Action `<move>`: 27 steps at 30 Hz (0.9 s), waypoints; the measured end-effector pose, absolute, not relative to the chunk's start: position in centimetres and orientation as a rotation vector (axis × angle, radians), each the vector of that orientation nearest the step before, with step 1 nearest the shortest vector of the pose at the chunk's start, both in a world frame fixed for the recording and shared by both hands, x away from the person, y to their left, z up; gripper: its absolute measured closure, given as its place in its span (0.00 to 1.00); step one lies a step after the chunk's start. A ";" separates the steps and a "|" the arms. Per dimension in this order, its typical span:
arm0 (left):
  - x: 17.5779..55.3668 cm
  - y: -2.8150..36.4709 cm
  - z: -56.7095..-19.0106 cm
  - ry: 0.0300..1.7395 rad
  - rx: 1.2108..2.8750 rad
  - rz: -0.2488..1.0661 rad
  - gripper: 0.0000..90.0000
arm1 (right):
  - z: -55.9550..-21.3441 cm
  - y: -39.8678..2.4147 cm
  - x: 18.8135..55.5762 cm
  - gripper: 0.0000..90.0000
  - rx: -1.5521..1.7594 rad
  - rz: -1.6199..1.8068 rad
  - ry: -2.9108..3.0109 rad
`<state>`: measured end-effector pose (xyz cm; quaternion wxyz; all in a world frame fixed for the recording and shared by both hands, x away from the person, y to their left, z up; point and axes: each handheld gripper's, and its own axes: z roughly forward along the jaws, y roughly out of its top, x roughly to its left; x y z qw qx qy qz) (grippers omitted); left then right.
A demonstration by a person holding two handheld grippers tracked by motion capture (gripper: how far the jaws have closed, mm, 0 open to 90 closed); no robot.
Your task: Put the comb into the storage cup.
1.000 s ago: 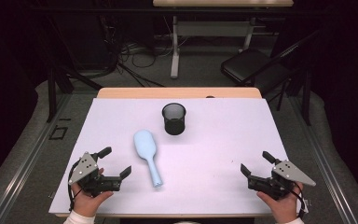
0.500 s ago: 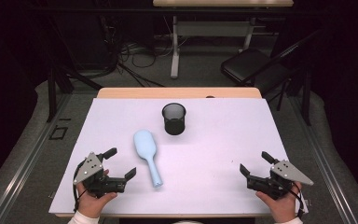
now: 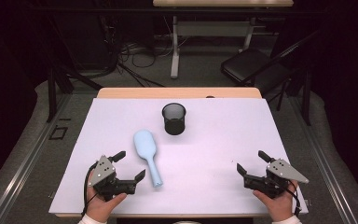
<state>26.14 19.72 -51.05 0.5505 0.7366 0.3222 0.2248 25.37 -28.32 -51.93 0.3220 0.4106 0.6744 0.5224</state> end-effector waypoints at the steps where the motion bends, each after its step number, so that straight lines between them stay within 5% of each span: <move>1: 26.1 19.6 -51.0 0.761 1.746 0.531 0.09 | -51.9 -28.3 25.4 0.09 1.073 1.367 1.774; 11: 26.4 18.5 -51.2 0.801 1.780 0.535 0.26 | -52.0 -28.1 25.4 0.10 1.075 1.355 1.784; 14: 26.6 18.1 -51.4 0.821 1.798 0.527 0.38 | -52.1 -28.1 25.5 0.10 1.083 1.358 1.782; 27: 27.9 16.7 -52.5 0.834 1.799 0.452 0.50 | -52.1 -28.1 25.5 0.12 1.081 1.353 1.792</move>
